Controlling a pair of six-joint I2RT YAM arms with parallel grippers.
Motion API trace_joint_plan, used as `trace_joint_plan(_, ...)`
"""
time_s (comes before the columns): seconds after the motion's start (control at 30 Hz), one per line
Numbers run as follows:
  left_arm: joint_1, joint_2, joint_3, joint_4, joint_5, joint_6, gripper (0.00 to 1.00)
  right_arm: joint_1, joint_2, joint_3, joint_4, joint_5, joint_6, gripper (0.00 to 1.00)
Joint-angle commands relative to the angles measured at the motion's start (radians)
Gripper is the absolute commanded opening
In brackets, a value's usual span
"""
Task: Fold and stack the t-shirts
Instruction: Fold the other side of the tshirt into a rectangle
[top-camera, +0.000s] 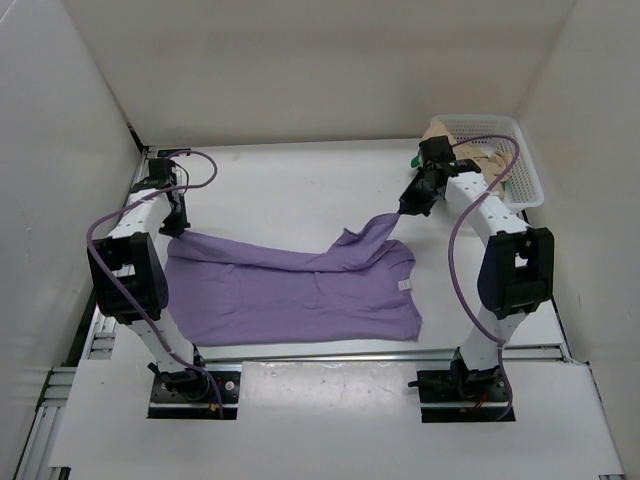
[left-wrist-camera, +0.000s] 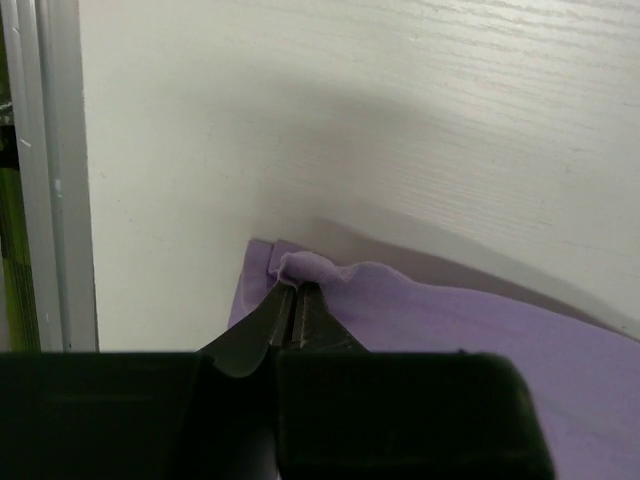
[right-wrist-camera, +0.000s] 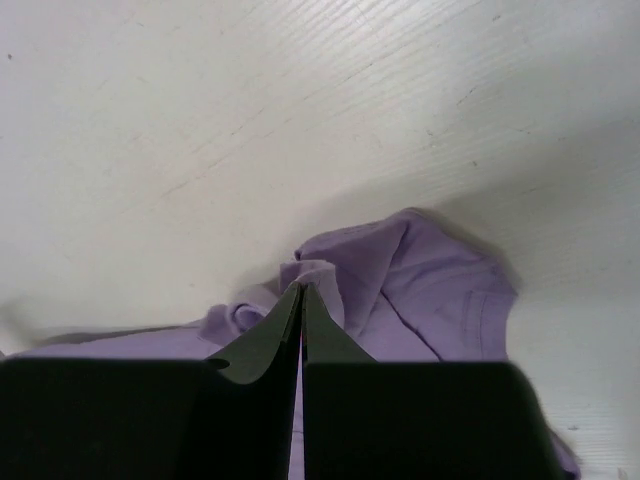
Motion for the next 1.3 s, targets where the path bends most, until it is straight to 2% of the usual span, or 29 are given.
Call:
trace_joint_plan(0.0, 0.007, -0.022, 0.034, 0.015, -0.039, -0.001, 0.10, -0.012, -0.048, 0.025, -0.038, -0.004, 0.017, 0.00)
trace_joint_plan(0.17, 0.016, -0.022, 0.052, 0.015, -0.039, -0.001, 0.10, -0.012, -0.068, 0.025, -0.038, -0.024, 0.017, 0.00)
trace_joint_plan(0.37, 0.035, 0.012, 0.080, 0.015, -0.019, -0.001, 0.10, -0.012, 0.035, 0.200, -0.072, -0.020, 0.017, 0.00)
trace_joint_plan(0.5, 0.044, 0.021, 0.057, 0.015, 0.022, -0.001, 0.10, -0.001, 0.070, 0.200, -0.059, -0.054, 0.030, 0.00)
trace_joint_plan(0.67, 0.055, 0.008, 0.037, 0.015, 0.041, -0.001, 0.10, 0.010, 0.035, 0.200, -0.058, -0.044, 0.020, 0.00)
trace_joint_plan(0.8, 0.087, -0.061, -0.012, 0.006, 0.041, -0.001, 0.10, 0.010, -0.106, 0.061, -0.046, -0.016, 0.001, 0.00)
trace_joint_plan(0.97, 0.105, -0.199, -0.174, 0.006, 0.050, -0.001, 0.10, 0.019, -0.365, -0.308, 0.018, -0.016, 0.003, 0.00)
trace_joint_plan(1.03, 0.105, -0.241, -0.219, 0.006, 0.050, -0.001, 0.10, 0.019, -0.448, -0.403, 0.044, -0.016, 0.033, 0.00)
trace_joint_plan(1.1, 0.105, -0.250, -0.271, 0.006, 0.059, -0.001, 0.10, 0.019, -0.486, -0.518, 0.066, -0.016, 0.052, 0.00)
trace_joint_plan(1.27, 0.105, -0.250, -0.302, 0.006, 0.059, -0.001, 0.10, 0.019, -0.510, -0.636, 0.090, -0.016, 0.086, 0.00)
